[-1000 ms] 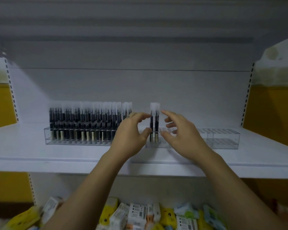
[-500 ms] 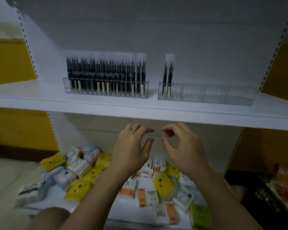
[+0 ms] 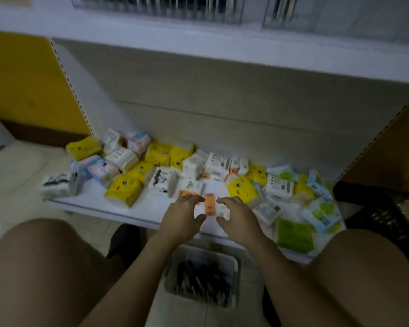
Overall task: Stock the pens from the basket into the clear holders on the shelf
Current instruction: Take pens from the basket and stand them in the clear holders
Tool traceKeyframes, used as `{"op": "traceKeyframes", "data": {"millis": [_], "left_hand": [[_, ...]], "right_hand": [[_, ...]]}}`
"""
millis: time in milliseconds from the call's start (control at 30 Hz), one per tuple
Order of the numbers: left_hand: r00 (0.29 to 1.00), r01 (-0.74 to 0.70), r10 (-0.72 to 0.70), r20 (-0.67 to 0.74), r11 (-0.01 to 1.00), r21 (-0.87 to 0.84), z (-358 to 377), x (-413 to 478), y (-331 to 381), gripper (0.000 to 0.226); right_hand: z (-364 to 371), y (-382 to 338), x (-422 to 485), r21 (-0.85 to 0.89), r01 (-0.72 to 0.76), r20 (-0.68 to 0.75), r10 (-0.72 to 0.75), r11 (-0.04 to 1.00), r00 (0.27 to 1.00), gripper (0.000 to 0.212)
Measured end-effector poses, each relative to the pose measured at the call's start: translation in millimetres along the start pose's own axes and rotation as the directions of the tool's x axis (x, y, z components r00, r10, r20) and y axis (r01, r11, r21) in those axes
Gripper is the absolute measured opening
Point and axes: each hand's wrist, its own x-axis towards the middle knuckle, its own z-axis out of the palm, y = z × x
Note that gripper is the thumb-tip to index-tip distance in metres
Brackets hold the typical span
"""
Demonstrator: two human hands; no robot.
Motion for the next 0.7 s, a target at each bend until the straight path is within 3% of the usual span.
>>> {"op": "traceKeyframes", "data": {"millis": [133,333,433,533,700], "left_hand": [[0.982,0.149,-0.137,0.133,0.986,-0.08,37.9,-13.5,-30.5,0.047],[0.906,0.317,-0.277,0.32,0.945,-0.077,79.6,-27.0,-66.2,0.047],[0.849,0.39,-0.339,0.406,0.919,-0.049,101.8,-26.4,-83.1,0.045],[0.787,0.44,-0.375,0.489,0.898,-0.02,127.6,-26.7,-98.8,0.036],[0.726,0.496,-0.396,0.563,0.868,-0.028,182.1,-32.5,-132.4,0.049]], "right_hand": [[40.6,26.4,-5.8,-0.01,-0.102,0.162,0.102,0.995,0.981,0.046],[82.5,56.4,-12.5,-0.057,-0.209,0.382,0.215,0.976,0.899,0.039],[95.8,66.2,-11.8,-0.095,-0.206,0.466,0.226,0.974,0.855,0.006],[109.7,85.5,-11.4,-0.111,-0.281,0.529,0.296,0.953,0.795,0.023],[124.1,114.0,-13.6,-0.176,-0.332,0.607,0.368,0.927,0.704,0.021]]}}
